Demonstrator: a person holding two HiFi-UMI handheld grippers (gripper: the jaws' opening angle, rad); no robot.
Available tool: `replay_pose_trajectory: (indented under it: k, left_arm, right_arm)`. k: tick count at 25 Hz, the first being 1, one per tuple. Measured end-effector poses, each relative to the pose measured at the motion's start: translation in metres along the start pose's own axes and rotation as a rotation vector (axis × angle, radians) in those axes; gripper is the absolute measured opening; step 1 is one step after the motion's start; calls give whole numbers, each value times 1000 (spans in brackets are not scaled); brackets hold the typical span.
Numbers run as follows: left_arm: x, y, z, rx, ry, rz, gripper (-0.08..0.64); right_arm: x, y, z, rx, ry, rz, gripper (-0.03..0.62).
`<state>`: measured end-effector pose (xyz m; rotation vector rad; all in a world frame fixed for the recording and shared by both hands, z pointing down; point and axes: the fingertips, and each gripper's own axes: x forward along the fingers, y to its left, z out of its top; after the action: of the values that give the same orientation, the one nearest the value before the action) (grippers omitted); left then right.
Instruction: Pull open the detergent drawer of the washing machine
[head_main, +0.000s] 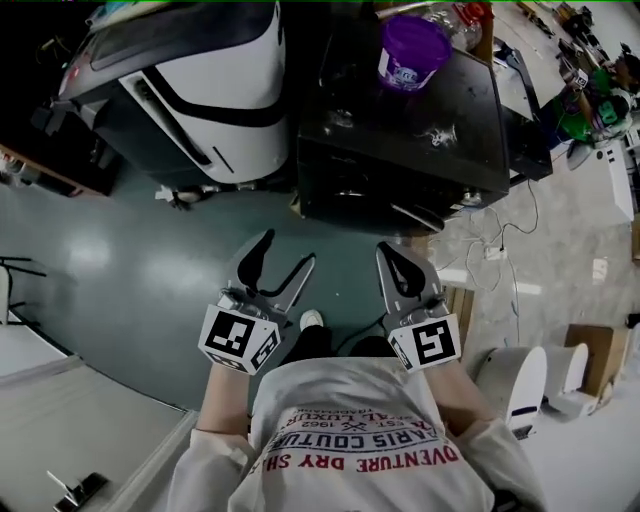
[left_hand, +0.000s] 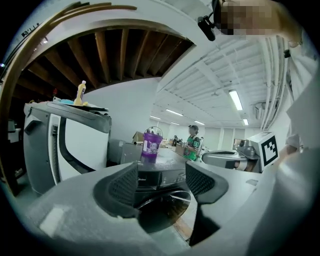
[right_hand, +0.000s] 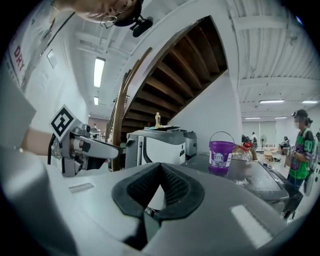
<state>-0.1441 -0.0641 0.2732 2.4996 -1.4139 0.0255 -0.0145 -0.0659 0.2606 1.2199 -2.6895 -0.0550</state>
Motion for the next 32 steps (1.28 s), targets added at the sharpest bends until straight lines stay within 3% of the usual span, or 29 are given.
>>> replay_pose_trajectory:
  k: [6,11,15,18,21,26,32]
  left_arm:
    - [49,10,-13,18,83,-61,298]
    - [101,21,-38,-107,96,-107,298]
    - [145,30,-58,-142,43,-134,298]
    - [173,34,-83,-196,60,-156,298]
    - [205,43,-112,-286,59,-178,298]
    - [238,60,-156,-539,41,-208,298]
    - [264,88,-182,-774,-73,-207,314]
  right_arm:
    - [29,-24,3,5,-25,-67,2]
    - [59,-46,-22,48,-45,-111,2]
    - [83,-71,-48,80,-44,-135,2]
    - [96,-88,-69,86,-37,-143,2]
    - [111,-107,-93,90,-33,-147,2]
    - [126,-125,-134,109,3,-157,2]
    - [139,-129,-167,149,25,-166,2]
